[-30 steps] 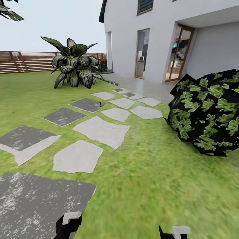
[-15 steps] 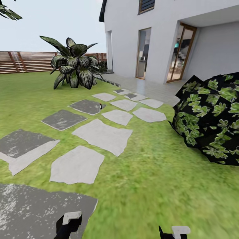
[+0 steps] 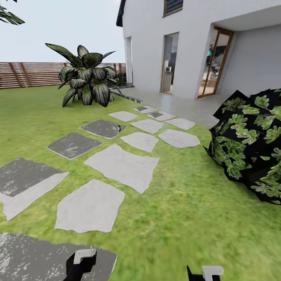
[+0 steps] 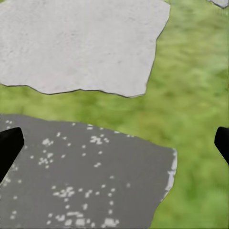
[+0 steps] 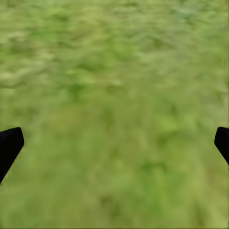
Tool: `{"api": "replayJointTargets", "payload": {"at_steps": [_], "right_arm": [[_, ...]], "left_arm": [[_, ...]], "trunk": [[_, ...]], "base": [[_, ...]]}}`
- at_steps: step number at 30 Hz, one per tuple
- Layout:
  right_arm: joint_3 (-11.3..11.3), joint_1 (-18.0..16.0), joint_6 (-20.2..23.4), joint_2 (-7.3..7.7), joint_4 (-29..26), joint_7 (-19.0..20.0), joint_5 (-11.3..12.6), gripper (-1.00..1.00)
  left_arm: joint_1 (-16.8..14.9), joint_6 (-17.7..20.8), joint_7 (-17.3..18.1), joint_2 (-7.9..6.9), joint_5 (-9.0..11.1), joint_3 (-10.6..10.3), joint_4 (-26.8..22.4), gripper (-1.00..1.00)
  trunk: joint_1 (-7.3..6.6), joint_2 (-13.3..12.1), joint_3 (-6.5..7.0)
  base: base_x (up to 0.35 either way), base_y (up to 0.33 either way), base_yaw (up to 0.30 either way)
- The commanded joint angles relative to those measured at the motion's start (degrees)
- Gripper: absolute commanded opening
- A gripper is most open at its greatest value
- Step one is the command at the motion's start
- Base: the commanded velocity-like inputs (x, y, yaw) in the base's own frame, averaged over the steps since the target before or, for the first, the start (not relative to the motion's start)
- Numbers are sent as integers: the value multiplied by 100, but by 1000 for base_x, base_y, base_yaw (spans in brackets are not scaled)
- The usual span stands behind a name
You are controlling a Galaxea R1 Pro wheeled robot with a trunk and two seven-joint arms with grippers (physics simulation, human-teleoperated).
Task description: In the garden, pick up the pesticide atomizer on the floor and spray pesticide onto both trees until each tree trunk is fully covered.
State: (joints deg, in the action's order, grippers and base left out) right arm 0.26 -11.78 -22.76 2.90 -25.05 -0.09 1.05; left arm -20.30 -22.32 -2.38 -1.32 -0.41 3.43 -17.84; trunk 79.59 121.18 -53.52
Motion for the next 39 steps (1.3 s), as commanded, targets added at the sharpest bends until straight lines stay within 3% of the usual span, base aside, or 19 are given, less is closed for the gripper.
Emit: {"api": "replayJointTargets", "payload": {"at_steps": [1, 39], "right_arm": [[0, 0, 0, 0, 0, 0, 0, 100], [-2, 0, 0, 0, 0, 0, 0, 100]], "left_arm": [[0, 0, -1, 0, 0, 0, 0, 100], [2, -9, 1, 0, -3, 0, 0, 100]], "trunk": [[0, 0, 0], [0, 0, 0]], "base": [[339, 93, 0], [339, 89, 0]]}}
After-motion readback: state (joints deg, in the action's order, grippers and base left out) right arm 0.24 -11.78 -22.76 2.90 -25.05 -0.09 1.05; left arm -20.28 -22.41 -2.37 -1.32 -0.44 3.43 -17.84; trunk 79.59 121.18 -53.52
